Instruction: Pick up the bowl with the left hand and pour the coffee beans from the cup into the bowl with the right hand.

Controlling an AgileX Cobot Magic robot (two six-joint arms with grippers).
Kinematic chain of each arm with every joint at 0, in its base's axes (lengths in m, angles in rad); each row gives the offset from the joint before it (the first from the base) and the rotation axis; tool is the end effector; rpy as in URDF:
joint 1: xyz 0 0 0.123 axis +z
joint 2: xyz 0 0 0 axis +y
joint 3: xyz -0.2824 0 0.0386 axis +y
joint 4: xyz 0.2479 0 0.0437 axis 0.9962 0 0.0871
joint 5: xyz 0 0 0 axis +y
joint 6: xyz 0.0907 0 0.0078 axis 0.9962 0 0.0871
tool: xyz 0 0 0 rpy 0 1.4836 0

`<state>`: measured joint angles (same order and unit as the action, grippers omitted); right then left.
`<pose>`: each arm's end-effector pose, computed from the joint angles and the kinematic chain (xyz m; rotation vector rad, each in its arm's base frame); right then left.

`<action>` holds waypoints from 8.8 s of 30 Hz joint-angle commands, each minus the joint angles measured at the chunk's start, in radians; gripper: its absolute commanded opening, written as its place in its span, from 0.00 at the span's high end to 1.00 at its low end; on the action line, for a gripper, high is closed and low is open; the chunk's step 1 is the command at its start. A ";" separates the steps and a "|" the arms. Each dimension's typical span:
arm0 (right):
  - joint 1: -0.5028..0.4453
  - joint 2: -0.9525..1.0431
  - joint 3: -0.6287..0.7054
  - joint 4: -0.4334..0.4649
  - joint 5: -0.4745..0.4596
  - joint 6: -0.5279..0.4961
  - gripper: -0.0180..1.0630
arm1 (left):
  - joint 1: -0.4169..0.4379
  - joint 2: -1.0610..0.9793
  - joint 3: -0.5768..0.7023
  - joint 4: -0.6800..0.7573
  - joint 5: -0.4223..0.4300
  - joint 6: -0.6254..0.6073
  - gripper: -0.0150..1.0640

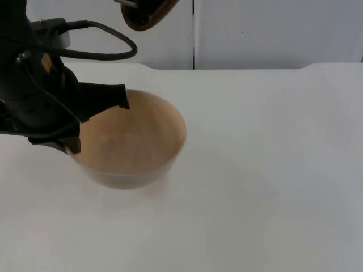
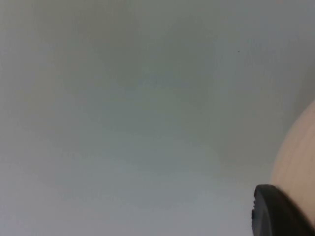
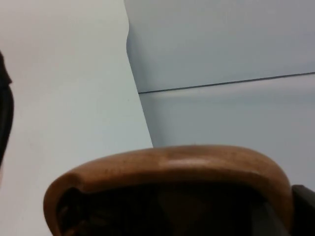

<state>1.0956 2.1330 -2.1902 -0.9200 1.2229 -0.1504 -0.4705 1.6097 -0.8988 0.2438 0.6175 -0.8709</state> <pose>0.2739 0.3834 0.3523 -1.3783 1.7225 -0.7450 0.2698 -0.1229 0.1901 -0.3112 2.7588 -0.0962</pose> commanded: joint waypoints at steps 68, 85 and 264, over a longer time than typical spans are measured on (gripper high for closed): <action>0.115 -0.033 0.120 -0.435 -0.002 0.162 0.98 | -0.005 -0.002 -0.005 -0.019 -0.010 -0.009 0.99; 0.115 -0.033 0.120 -0.444 -0.002 0.169 0.98 | -0.005 -0.002 -0.005 -0.019 -0.012 -0.009 0.99; -0.635 -0.025 0.896 0.920 -0.697 0.213 0.89 | -0.005 0.271 -0.003 0.117 -0.212 0.133 0.92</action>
<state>0.4616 2.1117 -1.2951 0.0000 0.5230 0.0592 -0.4705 1.8750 -0.9010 0.3551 0.3973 -0.7412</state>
